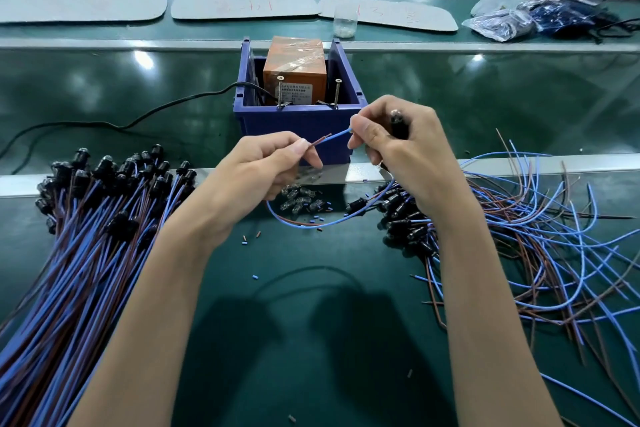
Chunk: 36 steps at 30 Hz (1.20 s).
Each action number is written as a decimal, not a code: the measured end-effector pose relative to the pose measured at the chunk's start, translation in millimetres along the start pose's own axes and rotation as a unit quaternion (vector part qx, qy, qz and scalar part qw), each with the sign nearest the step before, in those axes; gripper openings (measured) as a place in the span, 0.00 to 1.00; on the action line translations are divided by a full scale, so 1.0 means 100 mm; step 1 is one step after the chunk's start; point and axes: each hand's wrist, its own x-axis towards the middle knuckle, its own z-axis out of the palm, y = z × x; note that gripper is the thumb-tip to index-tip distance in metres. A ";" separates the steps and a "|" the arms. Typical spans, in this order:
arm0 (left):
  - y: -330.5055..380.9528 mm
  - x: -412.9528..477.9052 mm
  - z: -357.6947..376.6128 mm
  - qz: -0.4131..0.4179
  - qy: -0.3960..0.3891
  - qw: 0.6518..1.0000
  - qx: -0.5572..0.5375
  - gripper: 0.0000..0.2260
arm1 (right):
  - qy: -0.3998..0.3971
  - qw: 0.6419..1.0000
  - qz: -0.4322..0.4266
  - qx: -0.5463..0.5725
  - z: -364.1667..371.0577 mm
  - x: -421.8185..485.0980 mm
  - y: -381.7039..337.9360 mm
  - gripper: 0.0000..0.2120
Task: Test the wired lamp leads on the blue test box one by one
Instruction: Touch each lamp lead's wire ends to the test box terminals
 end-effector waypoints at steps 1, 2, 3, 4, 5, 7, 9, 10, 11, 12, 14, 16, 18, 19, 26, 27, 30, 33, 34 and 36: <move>0.00 0.01 0.00 -0.007 0.007 1.000 -0.001 0.14 | 0.002 1.000 -0.003 -0.028 0.01 0.00 0.00 0.10; 0.00 0.01 0.01 -0.012 0.015 1.000 -0.004 0.14 | 0.002 0.999 -0.004 -0.042 0.02 0.00 0.01 0.11; -0.01 0.02 0.02 -0.012 0.025 1.000 0.000 0.14 | 0.001 0.999 -0.004 -0.048 0.03 0.00 0.01 0.11; -0.01 0.03 0.04 -0.007 0.037 0.999 0.012 0.13 | -0.003 0.999 -0.003 -0.050 0.04 0.00 0.00 0.12; -0.01 0.03 0.06 0.001 0.049 0.998 0.031 0.12 | -0.010 0.999 -0.003 -0.049 0.05 -0.01 0.00 0.12; -0.01 0.05 0.10 0.025 0.067 0.996 0.058 0.11 | -0.027 0.999 -0.007 -0.038 0.05 -0.01 -0.01 0.14; -0.02 0.06 0.13 0.047 0.077 0.994 0.063 0.11 | -0.051 0.998 -0.008 -0.028 0.04 -0.01 -0.01 0.14; -0.03 0.07 0.15 0.055 0.081 0.993 0.063 0.12 | -0.068 0.997 -0.008 -0.026 0.04 -0.01 0.00 0.14; -0.03 0.07 0.17 0.061 0.083 0.993 0.065 0.13 | -0.088 0.996 -0.008 -0.024 0.05 -0.02 0.00 0.14; -0.03 0.07 0.18 0.066 0.083 0.992 0.068 0.13 | -0.106 0.994 -0.007 -0.020 0.06 -0.02 0.01 0.14; -0.04 0.08 0.21 0.075 0.079 0.991 0.075 0.13 | -0.130 0.992 -0.007 -0.004 0.08 -0.03 0.01 0.13; -0.03 0.08 0.23 0.078 0.077 0.991 0.078 0.14 | -0.143 0.990 -0.006 0.009 0.09 -0.03 0.01 0.13; -0.01 0.07 0.25 0.071 0.067 0.993 0.063 0.14 | -0.161 0.987 -0.004 0.013 0.08 -0.03 0.02 0.15; 0.00 0.06 0.27 0.066 0.058 0.995 0.038 0.14 | -0.168 0.985 -0.007 0.023 0.08 -0.03 0.01 0.17; 0.04 0.04 0.35 0.037 0.056 0.976 -0.206 0.15 | -0.162 0.950 -0.018 0.267 0.26 -0.06 0.01 0.16; 0.04 0.04 0.35 0.033 0.055 0.973 -0.223 0.15 | -0.172 0.945 -0.020 0.279 0.27 -0.06 0.02 0.16; 0.04 0.04 0.37 0.030 0.035 0.955 -0.292 0.13 | -0.180 0.909 -0.004 0.376 0.27 -0.07 0.04 0.15; 0.04 0.04 0.42 0.026 0.031 0.955 -0.295 0.15 | -0.150 0.929 -0.019 0.337 0.21 -0.04 0.05 0.16; 0.04 0.04 0.44 0.025 0.030 0.959 -0.282 0.15 | -0.140 0.941 -0.027 0.307 0.18 -0.04 0.05 0.16; 0.06 0.04 0.48 0.026 0.025 0.964 -0.265 0.15 | -0.133 0.949 -0.029 0.285 0.10 -0.03 0.05 0.14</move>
